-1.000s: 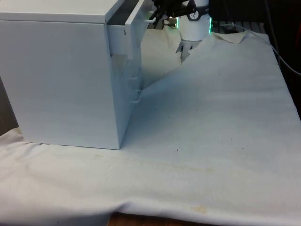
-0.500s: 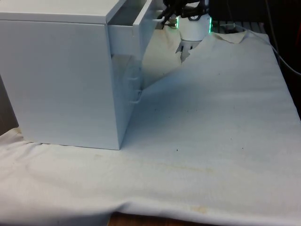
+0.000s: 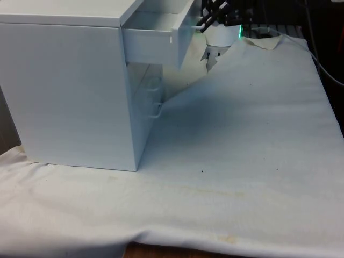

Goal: Open the drawer, then close it.

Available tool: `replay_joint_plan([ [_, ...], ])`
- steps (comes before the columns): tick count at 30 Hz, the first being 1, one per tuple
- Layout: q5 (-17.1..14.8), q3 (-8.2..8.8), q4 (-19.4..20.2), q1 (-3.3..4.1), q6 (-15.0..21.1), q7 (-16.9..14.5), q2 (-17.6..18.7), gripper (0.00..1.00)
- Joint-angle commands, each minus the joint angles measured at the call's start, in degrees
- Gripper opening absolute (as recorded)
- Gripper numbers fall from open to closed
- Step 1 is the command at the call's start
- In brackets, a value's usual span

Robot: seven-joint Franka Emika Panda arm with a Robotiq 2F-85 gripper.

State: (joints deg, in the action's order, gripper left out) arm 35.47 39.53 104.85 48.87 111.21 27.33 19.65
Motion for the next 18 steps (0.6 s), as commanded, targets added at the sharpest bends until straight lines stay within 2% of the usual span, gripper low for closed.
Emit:
replay_joint_plan([
  [1,0.7,-0.11,-0.2,0.52,0.1,1.1,0.3,0.00],
  [4,2.4,-1.15,0.2,0.63,-0.3,3.4,0.4,0.00],
  [5,2.3,-1.32,0.5,0.11,-0.4,2.9,0.2,0.00],
  [6,2.7,-1.60,0.5,0.11,-0.6,3.4,0.2,0.00],
  [7,3.2,-1.66,0.3,0.57,-0.7,4.4,0.5,0.00],
  [8,3.7,-1.89,0.2,0.63,-1.0,4.8,0.6,0.00],
  [15,5.9,-4.01,-0.8,0.63,-3.7,6.5,1.4,0.00],
  [16,5.8,-4.01,-0.1,0.23,-2.8,6.3,0.9,0.00],
  [17,6.0,-4.30,-1.0,0.57,-4.0,6.6,1.5,0.00],
  [18,6.1,-4.58,-1.3,0.52,-4.3,6.7,1.7,0.00],
])
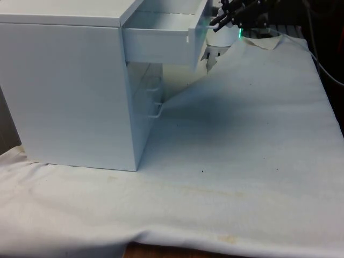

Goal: Open the drawer, then close it.

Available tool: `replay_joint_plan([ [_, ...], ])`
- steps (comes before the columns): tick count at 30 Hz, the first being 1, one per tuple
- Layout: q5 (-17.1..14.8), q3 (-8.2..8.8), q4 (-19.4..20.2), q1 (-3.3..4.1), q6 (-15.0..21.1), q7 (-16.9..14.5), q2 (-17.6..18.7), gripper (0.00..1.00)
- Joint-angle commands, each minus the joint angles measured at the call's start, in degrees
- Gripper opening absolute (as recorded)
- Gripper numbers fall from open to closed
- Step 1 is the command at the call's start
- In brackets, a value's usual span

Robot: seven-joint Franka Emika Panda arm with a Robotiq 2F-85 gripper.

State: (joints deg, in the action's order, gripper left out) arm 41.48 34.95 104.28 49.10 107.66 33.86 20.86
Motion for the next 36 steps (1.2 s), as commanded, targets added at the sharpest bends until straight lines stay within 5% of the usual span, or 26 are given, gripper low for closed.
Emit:
replay_joint_plan([
  [1,0.2,-0.23,-1.0,0.29,-1.1,0.2,0.8,0.00],
  [15,0.2,-3.44,-5.6,0.17,-5.6,1.1,4.5,0.00],
  [23,1.0,-5.10,-8.4,0.86,-9.2,2.5,7.6,0.00],
  [24,0.9,-4.98,-7.5,0.46,-8.5,2.2,7.0,0.00],
  [29,2.2,-5.44,-8.8,1.09,-10.7,2.8,8.3,0.00],
  [36,2.5,-5.50,-8.7,0.86,-11.0,2.8,8.3,0.01],
])
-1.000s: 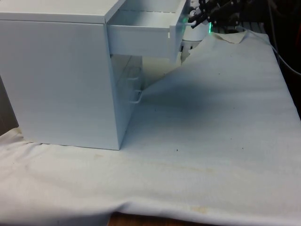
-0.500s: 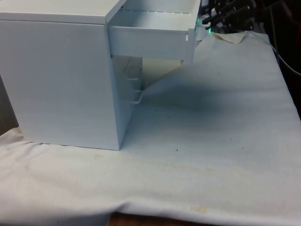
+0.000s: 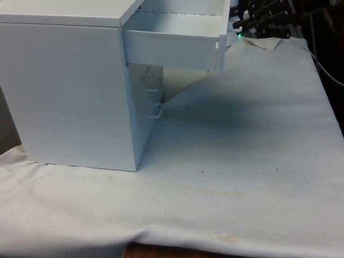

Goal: Open the drawer, then close it.

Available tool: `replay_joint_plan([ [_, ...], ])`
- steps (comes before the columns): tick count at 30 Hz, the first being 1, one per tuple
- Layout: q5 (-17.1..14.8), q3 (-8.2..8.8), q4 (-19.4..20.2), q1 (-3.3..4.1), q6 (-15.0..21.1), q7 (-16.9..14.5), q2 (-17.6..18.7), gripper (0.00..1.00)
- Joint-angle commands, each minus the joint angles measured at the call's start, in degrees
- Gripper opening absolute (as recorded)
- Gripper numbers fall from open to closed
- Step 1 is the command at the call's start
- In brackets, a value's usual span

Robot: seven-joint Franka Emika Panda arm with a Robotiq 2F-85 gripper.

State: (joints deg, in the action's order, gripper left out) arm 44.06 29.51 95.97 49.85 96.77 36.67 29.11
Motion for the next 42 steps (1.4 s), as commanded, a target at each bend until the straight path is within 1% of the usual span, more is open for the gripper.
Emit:
replay_joint_plan([
  [1,-0.1,-0.06,-0.3,0.11,-0.1,0.0,0.1,0.04],
  [4,0.0,-0.17,-0.2,0.00,0.1,0.1,0.0,0.17],
  [5,0.0,-0.17,-0.2,-0.06,0.1,0.1,0.0,0.28],
  [6,0.0,-0.17,-0.2,-0.06,0.1,0.1,0.0,0.33],
  [7,0.0,-0.17,-0.2,-0.06,0.2,0.1,0.0,0.41],
  [10,0.0,-0.17,-0.1,-0.06,0.0,0.2,0.0,0.57],
  [11,0.0,-0.17,-0.2,-0.11,0.2,0.1,0.0,0.57],
  [12,0.0,-0.17,-0.2,-0.11,0.2,0.1,0.0,0.62],
  [13,0.0,-0.17,-0.1,-0.11,0.2,0.1,0.0,0.72],
  [16,0.0,-0.17,-0.1,-0.11,0.2,0.1,0.0,0.88],
  [17,-0.1,-0.29,-0.3,0.06,-0.1,0.3,0.2,0.93],
  [18,0.0,-0.23,-0.1,-0.06,0.0,0.2,0.0,0.98],
  [19,-0.2,-0.46,-0.5,0.23,-0.3,0.5,0.5,0.98],
  [20,-0.3,-0.97,-0.9,0.34,-0.7,0.9,0.8,1.00],
  [22,-0.3,-1.26,-1.0,0.34,-0.9,1.1,1.0,1.00],
  [23,-0.2,-1.89,-1.5,0.29,-1.4,1.5,1.4,1.00],
  [25,-0.3,-2.46,-2.2,0.29,-1.9,1.8,2.1,1.00],
  [26,0.0,-2.35,-1.7,0.17,-1.4,1.8,1.5,1.00],
  [27,-0.3,-2.69,-2.6,0.29,-2.2,1.9,2.3,1.00],
  [30,-0.4,-3.61,-4.0,0.40,-3.1,2.5,3.7,1.00],
  [33,-0.3,-4.41,-5.0,0.34,-3.8,2.9,4.5,1.00],
  [35,0.0,-4.76,-5.2,0.29,-3.7,3.2,4.7,1.00],
  [37,-0.3,-5.04,-6.0,0.29,-4.4,3.2,5.3,0.99],
  [39,-0.3,-5.21,-6.4,0.29,-4.6,3.2,5.7,0.90],
  [40,-0.3,-5.21,-6.6,0.29,-4.7,3.3,5.8,0.81],
  [42,-0.3,-5.33,-6.8,0.29,-4.8,3.3,6.0,0.70],
])
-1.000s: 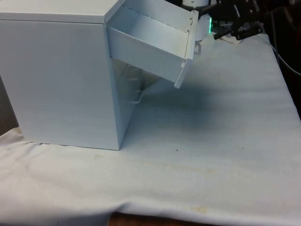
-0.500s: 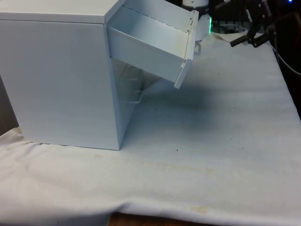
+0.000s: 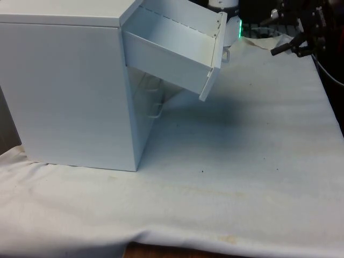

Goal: Open the drawer, then close it.

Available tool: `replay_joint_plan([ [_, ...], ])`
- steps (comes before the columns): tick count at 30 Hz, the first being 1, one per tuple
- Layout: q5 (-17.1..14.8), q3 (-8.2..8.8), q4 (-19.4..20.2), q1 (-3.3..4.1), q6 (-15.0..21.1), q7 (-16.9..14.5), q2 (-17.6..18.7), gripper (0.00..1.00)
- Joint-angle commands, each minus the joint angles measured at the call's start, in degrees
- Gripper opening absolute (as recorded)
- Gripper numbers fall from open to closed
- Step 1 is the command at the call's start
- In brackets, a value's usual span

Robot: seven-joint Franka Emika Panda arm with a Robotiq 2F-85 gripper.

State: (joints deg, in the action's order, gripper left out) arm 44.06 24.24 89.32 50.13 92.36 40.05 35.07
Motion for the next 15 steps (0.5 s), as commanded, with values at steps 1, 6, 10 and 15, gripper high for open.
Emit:
replay_joint_plan([
  [1,-0.3,-0.11,-0.3,0.00,-0.5,-0.1,0.2,0.60],
  [6,-0.2,-0.23,-0.4,0.00,-0.5,0.0,0.2,0.39],
  [10,-0.2,-0.29,-0.5,0.00,-0.5,0.0,0.3,0.13],
  [15,-0.1,-0.23,0.4,-0.46,0.6,0.5,0.4,0.00],
])
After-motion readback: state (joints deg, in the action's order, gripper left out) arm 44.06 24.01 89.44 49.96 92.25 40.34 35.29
